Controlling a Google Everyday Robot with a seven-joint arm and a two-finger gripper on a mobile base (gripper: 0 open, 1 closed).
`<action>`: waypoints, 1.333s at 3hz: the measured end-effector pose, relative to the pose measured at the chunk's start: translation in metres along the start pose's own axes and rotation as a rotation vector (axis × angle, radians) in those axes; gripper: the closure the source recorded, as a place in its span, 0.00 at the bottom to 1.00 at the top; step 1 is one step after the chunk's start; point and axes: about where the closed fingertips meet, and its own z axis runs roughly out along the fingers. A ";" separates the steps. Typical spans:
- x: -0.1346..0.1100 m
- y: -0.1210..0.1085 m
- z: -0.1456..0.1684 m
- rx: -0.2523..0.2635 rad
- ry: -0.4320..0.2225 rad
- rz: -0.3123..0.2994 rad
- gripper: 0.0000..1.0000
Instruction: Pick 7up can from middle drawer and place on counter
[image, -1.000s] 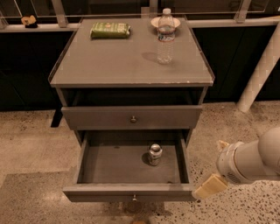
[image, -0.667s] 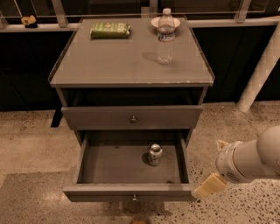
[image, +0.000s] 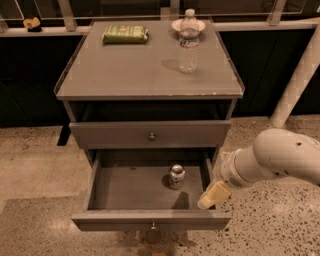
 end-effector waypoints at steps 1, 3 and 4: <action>-0.015 -0.009 0.038 -0.029 -0.048 0.004 0.00; -0.011 -0.016 0.110 -0.078 -0.112 0.087 0.00; -0.011 -0.016 0.110 -0.078 -0.112 0.087 0.00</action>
Offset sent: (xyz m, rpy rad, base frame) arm 0.0510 0.0419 -0.0926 0.2034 0.0100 -0.0481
